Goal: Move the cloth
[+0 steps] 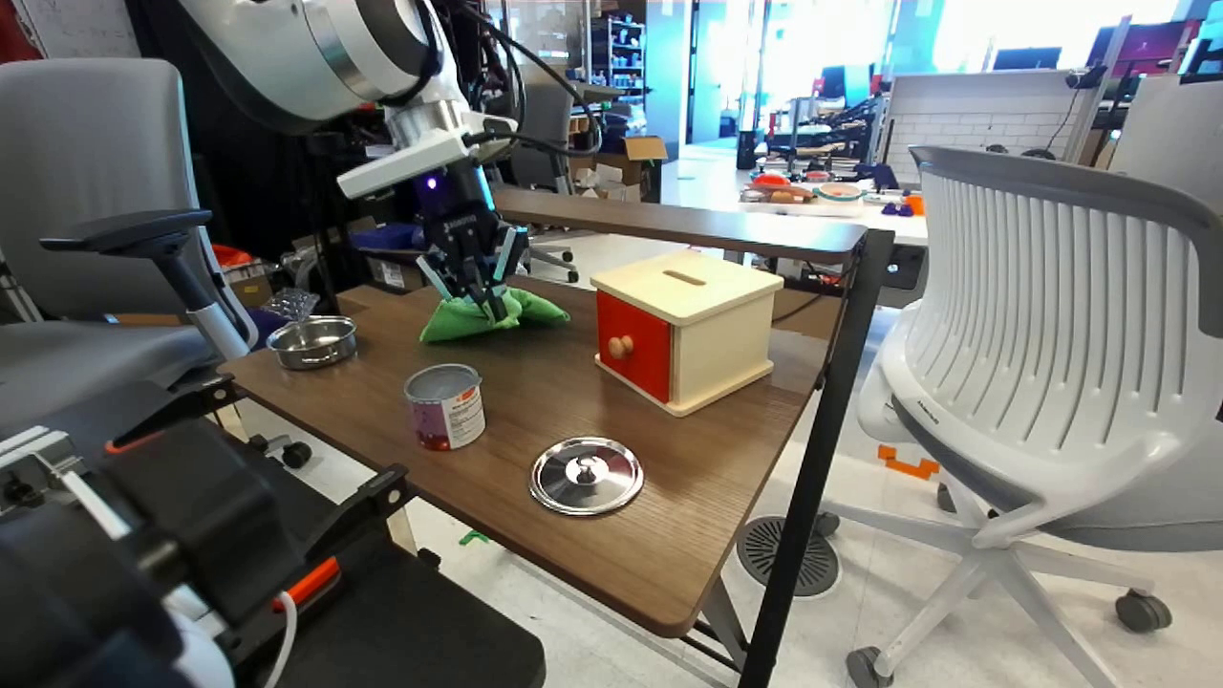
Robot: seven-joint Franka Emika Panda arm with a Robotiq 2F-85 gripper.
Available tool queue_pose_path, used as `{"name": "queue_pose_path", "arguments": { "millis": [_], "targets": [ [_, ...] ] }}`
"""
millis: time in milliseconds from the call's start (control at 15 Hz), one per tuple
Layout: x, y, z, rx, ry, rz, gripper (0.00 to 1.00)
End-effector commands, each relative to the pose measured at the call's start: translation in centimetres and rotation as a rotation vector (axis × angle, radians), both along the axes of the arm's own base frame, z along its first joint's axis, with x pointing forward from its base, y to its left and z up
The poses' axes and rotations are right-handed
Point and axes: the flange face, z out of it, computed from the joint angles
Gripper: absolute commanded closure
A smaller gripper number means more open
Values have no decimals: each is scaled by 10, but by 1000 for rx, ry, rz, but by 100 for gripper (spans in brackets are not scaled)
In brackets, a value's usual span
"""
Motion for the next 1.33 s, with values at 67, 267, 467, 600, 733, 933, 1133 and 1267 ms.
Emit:
{"name": "queue_pose_path", "arguments": {
  "millis": [67,267,467,600,733,933,1133,1267],
  "targets": [
    [-7,2,69,6,-86,-48,98],
    [-7,6,109,10,-129,-75,98],
    [-10,16,147,13,-172,-86,98],
    [-12,25,167,21,-198,-86,98],
    [-14,34,184,27,-217,-84,98],
    [-17,44,199,43,-239,-75,98],
    [-16,45,192,50,-226,-73,98],
    [-17,39,179,52,-195,-79,98]
  ]
}}
